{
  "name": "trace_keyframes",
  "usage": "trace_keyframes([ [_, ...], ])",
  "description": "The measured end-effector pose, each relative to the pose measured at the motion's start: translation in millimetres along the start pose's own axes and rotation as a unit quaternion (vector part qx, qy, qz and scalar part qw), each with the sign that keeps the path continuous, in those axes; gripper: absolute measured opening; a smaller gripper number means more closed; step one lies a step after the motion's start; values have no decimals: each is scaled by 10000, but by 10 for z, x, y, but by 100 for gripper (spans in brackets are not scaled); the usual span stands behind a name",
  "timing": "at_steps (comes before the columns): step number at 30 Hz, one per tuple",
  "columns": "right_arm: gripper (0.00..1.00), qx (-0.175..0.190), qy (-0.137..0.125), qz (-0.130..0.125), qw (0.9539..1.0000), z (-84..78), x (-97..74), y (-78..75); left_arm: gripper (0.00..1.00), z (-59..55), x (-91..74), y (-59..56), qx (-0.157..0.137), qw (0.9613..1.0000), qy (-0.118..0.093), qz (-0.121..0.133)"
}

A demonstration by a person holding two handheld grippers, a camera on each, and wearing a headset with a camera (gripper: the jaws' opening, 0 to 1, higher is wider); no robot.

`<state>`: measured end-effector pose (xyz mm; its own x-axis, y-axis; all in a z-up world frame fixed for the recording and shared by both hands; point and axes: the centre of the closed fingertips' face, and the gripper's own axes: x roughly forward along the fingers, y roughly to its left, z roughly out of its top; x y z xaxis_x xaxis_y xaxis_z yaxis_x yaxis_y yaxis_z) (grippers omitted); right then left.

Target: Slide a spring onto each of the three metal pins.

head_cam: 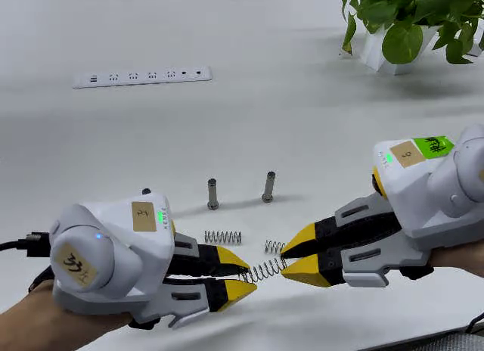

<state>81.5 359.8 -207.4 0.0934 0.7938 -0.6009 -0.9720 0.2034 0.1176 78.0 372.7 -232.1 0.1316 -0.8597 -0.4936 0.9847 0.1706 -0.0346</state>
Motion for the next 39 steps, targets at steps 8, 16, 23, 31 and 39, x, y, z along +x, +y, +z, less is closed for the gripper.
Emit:
trace_keyframes([
  [8,9,-296,52,-69,9995,120,11,37,10,-14,58,-38,-80,9999,60,-58],
  [16,16,-298,162,-40,9994,70,0,13,10,4,59,-57,-93,9999,19,-75],
  [23,15,-203,315,82,9993,-44,-45,35,10,34,23,-80,3,9998,-47,-177],
  [31,12,-236,334,154,9990,-36,-26,85,10,31,33,-97,23,9997,-45,-232],
  [39,12,-424,511,117,9977,-10,-21,106,10,22,51,-103,-24,9997,-35,-230],
])
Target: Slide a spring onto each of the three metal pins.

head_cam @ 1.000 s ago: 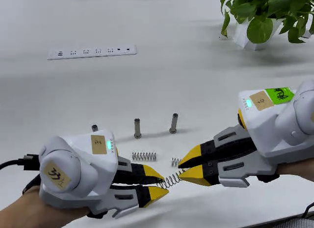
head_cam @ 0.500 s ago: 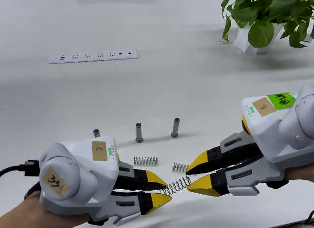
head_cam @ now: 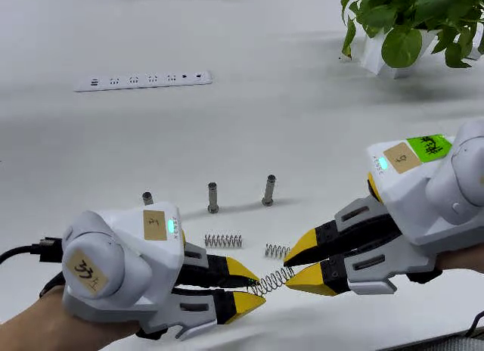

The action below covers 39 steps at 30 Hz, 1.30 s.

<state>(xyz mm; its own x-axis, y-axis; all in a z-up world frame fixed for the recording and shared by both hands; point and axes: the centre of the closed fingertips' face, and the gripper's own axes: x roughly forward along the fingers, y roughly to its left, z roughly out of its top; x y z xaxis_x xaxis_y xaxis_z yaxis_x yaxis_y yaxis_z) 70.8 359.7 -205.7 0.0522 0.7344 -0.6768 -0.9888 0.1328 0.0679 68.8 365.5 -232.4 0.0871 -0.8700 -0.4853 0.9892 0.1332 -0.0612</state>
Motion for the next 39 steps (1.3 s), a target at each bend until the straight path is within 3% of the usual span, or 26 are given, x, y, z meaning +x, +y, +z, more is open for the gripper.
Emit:
trace_keyframes([
  [13,12,-498,355,-74,9981,75,46,1,10,-46,38,8,-88,9999,70,-1],
  [19,12,-682,386,-30,9969,153,102,24,10,-78,53,-3,-158,9998,95,-11],
  [39,12,-823,574,46,9949,102,103,32,9,-99,65,-22,-153,9998,144,-56],
])
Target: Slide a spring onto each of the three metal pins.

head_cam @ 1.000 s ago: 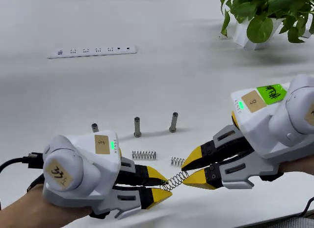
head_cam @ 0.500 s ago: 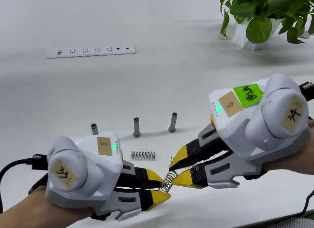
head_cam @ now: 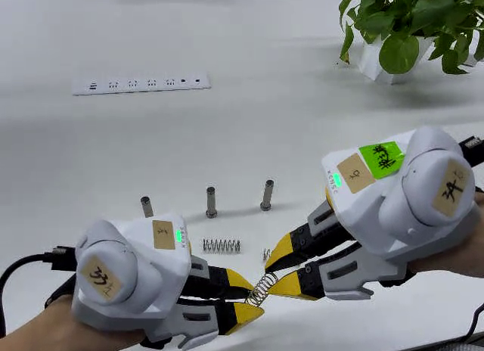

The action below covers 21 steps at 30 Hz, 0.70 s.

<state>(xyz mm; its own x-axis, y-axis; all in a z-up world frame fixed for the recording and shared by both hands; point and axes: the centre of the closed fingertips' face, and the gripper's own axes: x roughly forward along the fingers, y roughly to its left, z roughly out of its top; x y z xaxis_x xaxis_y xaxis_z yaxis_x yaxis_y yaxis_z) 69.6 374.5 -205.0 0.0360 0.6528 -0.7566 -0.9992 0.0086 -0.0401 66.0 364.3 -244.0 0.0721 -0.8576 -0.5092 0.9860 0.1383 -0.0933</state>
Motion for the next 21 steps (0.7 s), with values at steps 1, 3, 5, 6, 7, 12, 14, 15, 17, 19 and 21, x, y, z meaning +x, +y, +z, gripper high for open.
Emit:
trace_keyframes([
  [1,13,-11,-2,37,10000,5,1,11,9,5,-2,-1,3,10000,-6,-8],
  [3,20,3,-8,79,10000,26,4,19,9,14,-4,5,18,10000,-6,-10],
  [5,20,-106,56,130,9998,35,10,18,9,18,-4,11,24,10000,0,-10],
  [6,20,-101,81,166,9998,41,18,19,9,16,-2,12,31,10000,8,-13],
  [7,20,-101,129,259,9995,41,28,37,9,16,0,8,42,10000,20,-25],
  [12,19,-125,393,484,9980,-22,90,46,9,24,12,-11,92,9999,40,-57],
  [14,17,-174,472,566,9971,-37,104,61,9,19,14,-12,136,9999,70,-48],
  [15,17,-199,506,585,9968,-40,116,62,9,22,16,-14,130,9999,65,-51],
  [17,16,-224,542,603,9965,-42,136,55,9,29,21,-16,119,9999,51,-53],
  [19,16,-231,581,605,9962,-49,150,46,9,34,26,-15,123,9999,50,-54],
  [21,14,-235,604,644,9958,-53,155,53,9,49,32,-20,130,9999,36,-63],
])
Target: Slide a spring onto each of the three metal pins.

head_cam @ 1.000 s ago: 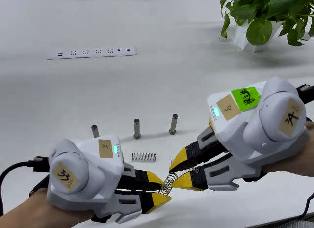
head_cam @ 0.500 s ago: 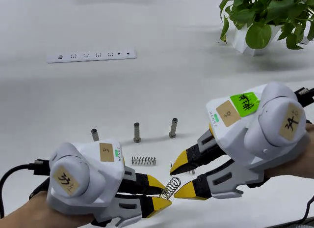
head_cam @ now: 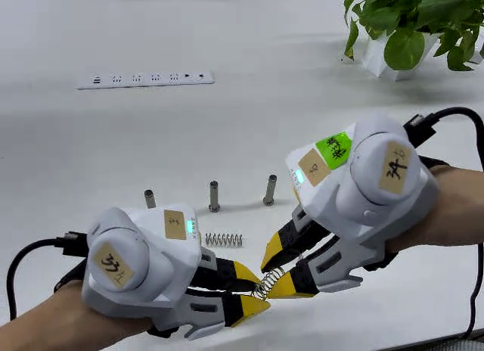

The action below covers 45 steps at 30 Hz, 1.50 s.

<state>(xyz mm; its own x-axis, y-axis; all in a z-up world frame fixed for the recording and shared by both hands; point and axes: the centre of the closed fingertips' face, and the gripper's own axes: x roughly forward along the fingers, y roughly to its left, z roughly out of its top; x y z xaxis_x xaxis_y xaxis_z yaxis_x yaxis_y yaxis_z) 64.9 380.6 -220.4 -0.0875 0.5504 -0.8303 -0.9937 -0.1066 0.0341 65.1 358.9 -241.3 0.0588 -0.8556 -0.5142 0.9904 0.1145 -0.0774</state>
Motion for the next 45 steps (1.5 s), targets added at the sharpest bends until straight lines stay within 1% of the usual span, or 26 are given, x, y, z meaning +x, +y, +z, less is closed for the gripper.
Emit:
trace_keyframes([
  [6,13,-6,99,118,9999,-31,21,36,9,39,12,-4,45,10000,-23,-33],
  [16,13,-88,230,141,9996,-79,26,44,10,61,31,-11,68,10000,-32,-58],
  [19,12,-89,226,140,9996,-81,28,38,10,64,34,-7,80,10000,-41,-39],
  [21,12,71,208,142,9997,-71,27,28,10,68,35,-3,80,9999,-57,-20],
  [25,12,114,200,152,9996,-69,28,24,10,73,30,5,59,9999,-91,16],
  [29,12,105,195,188,9996,-58,29,32,10,68,21,-4,26,9999,-113,23],
  [37,12,18,211,190,9996,-30,46,3,11,59,-21,27,-80,9997,-195,154],
  [40,12,-30,243,200,9995,-20,55,-6,17,57,-48,69,-147,9992,-243,271],
  [43,12,-43,255,210,9994,-9,61,-28,26,17,-91,124,-230,9984,-250,456],
  [45,12,-83,311,198,9993,-18,65,-57,32,-28,-127,151,-283,9976,-237,582],
])
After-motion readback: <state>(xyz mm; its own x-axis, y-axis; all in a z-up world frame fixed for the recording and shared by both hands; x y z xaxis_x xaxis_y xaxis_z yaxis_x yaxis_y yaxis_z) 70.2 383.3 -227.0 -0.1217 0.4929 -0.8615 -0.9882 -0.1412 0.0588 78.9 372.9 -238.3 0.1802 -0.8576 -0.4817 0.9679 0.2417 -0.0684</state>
